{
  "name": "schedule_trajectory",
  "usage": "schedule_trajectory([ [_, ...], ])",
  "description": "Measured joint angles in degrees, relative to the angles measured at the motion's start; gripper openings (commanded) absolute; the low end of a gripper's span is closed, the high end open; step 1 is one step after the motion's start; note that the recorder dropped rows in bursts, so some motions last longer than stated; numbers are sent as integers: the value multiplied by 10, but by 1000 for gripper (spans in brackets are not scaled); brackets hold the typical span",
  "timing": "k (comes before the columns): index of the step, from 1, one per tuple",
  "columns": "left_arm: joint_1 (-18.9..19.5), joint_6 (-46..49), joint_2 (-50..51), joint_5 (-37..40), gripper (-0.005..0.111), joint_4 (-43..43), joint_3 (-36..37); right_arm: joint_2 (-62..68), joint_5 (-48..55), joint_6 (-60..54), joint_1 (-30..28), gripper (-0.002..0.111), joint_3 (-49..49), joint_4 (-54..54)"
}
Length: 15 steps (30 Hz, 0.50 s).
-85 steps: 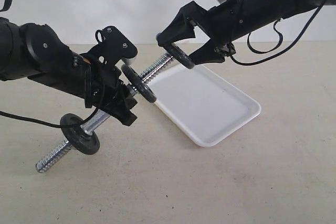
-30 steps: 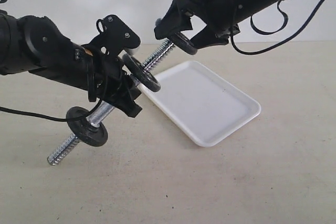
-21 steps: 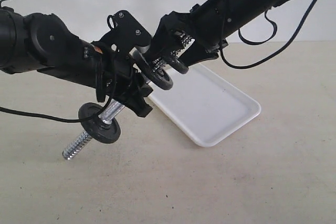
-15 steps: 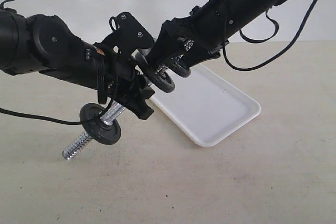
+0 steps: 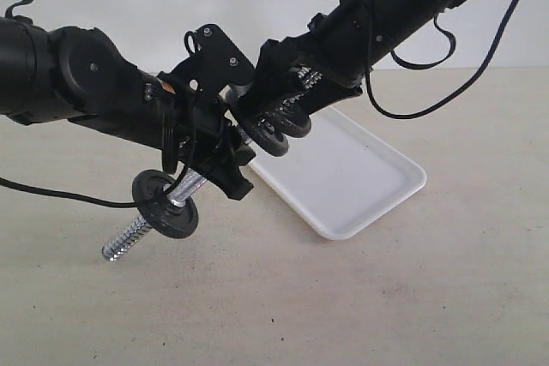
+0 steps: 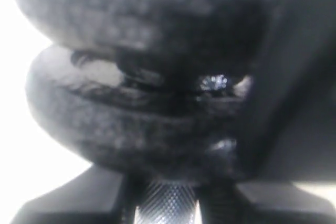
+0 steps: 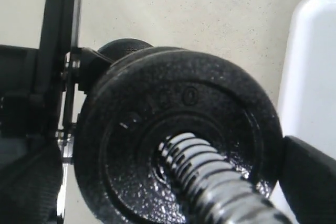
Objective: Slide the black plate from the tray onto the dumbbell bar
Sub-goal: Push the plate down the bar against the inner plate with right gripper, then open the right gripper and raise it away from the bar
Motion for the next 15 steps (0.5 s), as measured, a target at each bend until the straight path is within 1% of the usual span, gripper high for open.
schedule_trajectory([
  [5, 7, 0, 0, 5, 4, 0, -1, -5, 4, 5, -7, 105, 0, 9],
  [10, 30, -11, 4, 3, 4, -9, -1, -22, 25, 11, -39, 105, -1, 89],
  [15, 42, -19, 21, -12, 4, -9, 2, -40, 52, 9, -65, 105, -6, 147],
])
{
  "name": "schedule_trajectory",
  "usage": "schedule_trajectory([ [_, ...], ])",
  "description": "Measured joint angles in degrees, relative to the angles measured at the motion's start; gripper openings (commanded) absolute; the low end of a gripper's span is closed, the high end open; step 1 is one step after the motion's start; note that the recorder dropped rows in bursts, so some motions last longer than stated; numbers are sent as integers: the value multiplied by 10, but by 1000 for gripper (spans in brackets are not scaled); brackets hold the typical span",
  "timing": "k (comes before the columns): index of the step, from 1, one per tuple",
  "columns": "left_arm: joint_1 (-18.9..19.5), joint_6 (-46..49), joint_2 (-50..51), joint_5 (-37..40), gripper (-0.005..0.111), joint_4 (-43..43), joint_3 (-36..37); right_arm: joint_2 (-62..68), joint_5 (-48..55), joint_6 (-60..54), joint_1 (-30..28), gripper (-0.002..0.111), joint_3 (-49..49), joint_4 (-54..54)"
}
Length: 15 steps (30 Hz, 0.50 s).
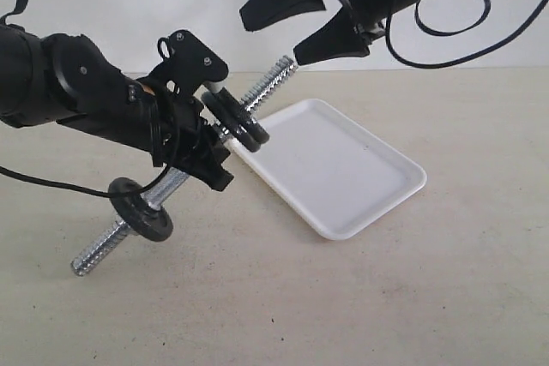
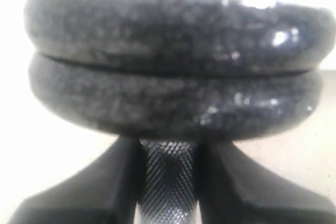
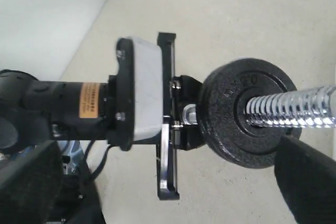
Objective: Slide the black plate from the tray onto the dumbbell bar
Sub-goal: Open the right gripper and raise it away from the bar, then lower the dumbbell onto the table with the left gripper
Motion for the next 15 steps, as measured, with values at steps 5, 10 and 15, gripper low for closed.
schedule_trajectory([
  [5, 5, 0, 9, 65, 4, 5, 6, -4, 2, 0, -24, 105, 0, 5],
  [10, 14, -4, 9, 146, 4, 6, 6, -4, 3, -1, -43, 105, 0, 4],
  [15, 41, -11, 7, 159, 4, 0, 6, -4, 3, -7, -45, 105, 0, 2],
])
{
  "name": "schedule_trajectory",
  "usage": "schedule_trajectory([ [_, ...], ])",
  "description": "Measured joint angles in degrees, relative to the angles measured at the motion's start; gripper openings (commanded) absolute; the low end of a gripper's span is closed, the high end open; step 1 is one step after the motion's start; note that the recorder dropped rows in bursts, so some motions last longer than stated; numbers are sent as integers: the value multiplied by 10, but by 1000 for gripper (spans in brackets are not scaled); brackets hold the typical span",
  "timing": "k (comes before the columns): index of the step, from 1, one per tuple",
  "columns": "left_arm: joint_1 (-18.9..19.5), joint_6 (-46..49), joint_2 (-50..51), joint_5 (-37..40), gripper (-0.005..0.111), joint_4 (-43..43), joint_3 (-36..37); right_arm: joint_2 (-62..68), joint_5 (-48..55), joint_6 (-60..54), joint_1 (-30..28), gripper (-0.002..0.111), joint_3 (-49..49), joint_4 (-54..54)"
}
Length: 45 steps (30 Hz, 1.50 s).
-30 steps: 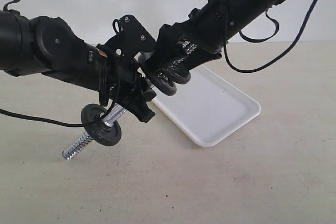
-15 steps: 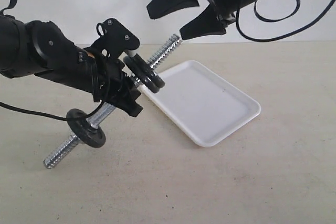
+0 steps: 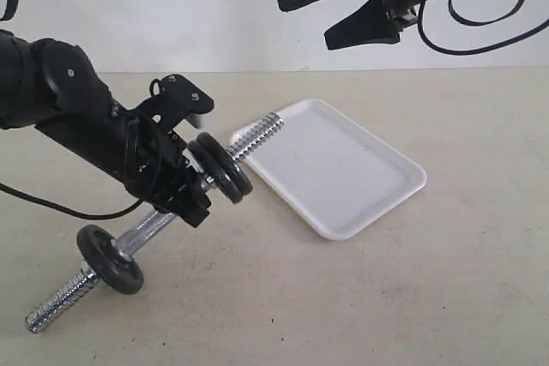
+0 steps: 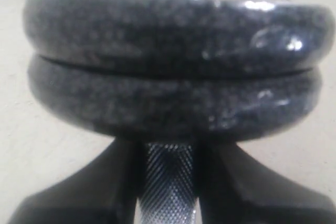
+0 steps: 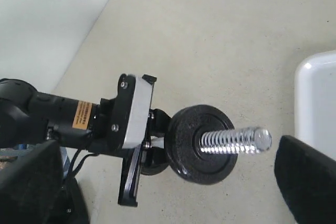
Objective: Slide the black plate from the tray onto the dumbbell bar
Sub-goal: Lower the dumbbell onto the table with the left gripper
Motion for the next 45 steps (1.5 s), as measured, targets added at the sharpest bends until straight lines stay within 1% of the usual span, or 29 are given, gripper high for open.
schedule_trajectory([
  [3, 22, -8, 0, -21, 4, -13, 0, 0, 0, -1, 0, 105, 0, 0],
  [7, 45, -13, 0, -71, 4, -39, 0, 0, 0, -3, 0, 105, 0, -2],
  [12, 49, -12, 0, -144, 4, -101, 0, 0, 0, -14, 0, 105, 0, -2],
  [15, 49, -13, 0, -164, 4, -135, 0, 0, 0, -17, 0, 105, 0, -2],
  [22, 49, -11, 7, -153, 4, -157, 0, 0, 0, -17, 0, 105, 0, -2],
  [26, 49, -11, 28, -143, 4, -182, 0, 0, 1, -18, 0, 105, 0, -2],
  [45, 49, -12, 72, -150, 4, -258, -3, 0, 1, -21, 0, 105, 0, -2],
])
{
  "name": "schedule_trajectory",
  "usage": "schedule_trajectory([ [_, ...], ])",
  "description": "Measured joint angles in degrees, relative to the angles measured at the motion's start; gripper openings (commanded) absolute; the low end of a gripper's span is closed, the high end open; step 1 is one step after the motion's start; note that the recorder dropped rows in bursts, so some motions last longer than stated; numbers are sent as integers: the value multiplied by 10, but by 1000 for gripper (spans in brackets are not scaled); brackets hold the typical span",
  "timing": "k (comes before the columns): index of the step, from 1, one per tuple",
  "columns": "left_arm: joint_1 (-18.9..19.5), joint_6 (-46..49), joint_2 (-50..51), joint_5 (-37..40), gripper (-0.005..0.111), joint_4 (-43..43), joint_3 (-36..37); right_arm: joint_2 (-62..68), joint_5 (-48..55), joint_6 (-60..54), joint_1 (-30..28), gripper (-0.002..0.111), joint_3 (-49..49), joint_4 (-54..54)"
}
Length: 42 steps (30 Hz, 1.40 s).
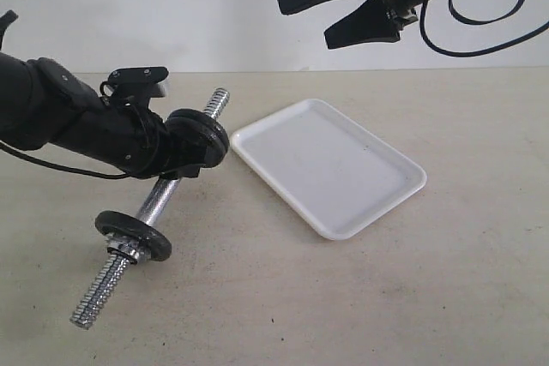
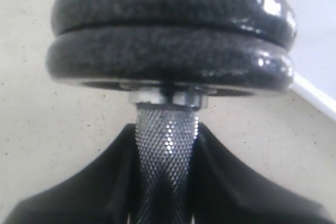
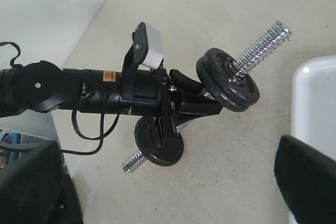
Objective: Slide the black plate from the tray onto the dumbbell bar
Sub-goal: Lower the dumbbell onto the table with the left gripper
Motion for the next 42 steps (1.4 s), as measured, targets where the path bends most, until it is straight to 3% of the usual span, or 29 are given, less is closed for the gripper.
schedule_trajectory([
  [19, -1, 10, 21, -10, 5, -14, 0, 0, 0, 0, 0, 105, 0, 0],
  [21, -1, 10, 21, -13, 12, -14, 0, 0, 0, 0, 0, 105, 0, 0],
  [28, -1, 12, 13, -35, 56, -21, -7, 0, 0, 0, 0, 105, 0, 0],
  [42, -1, 4, 2, -65, 57, -33, -19, 0, 0, -1, 0, 105, 0, 0],
])
